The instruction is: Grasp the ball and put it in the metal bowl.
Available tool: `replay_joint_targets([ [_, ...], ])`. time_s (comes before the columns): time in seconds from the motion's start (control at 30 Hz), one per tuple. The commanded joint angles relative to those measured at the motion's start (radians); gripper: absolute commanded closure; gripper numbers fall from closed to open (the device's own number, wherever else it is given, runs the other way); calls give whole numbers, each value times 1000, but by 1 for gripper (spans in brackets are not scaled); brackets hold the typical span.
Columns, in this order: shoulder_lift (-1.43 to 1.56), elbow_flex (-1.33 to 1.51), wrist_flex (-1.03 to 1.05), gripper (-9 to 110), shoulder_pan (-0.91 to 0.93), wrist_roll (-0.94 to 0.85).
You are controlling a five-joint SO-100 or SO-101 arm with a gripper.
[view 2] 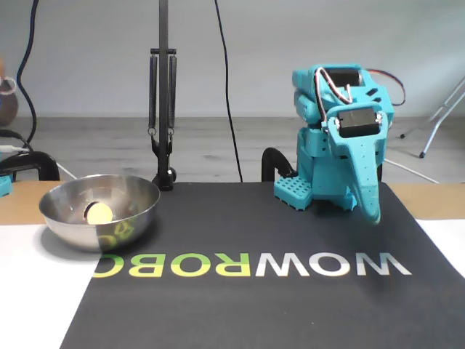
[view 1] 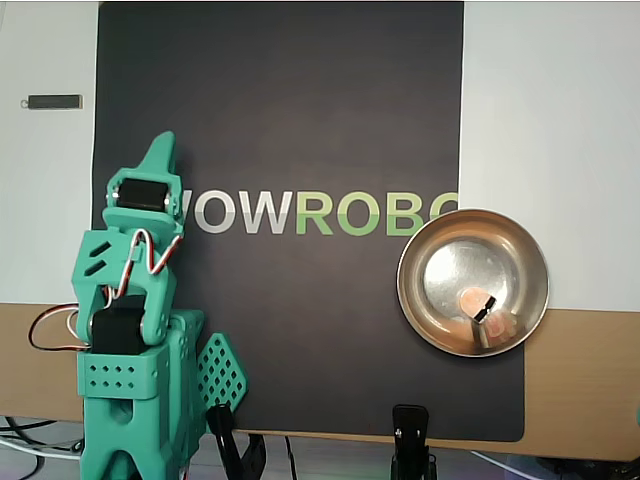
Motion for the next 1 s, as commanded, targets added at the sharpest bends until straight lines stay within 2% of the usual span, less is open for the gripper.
replay_joint_targets([
  [0.0, 61, 38, -11, 101, 9, -6],
  [0.37, 123, 38, 5, 101, 29, -43],
  [0.53, 126, 38, 110, 101, 25, -149],
  [0.8, 127, 38, 189, 101, 44, -160],
  [0.97, 127, 38, 255, 101, 38, -227],
])
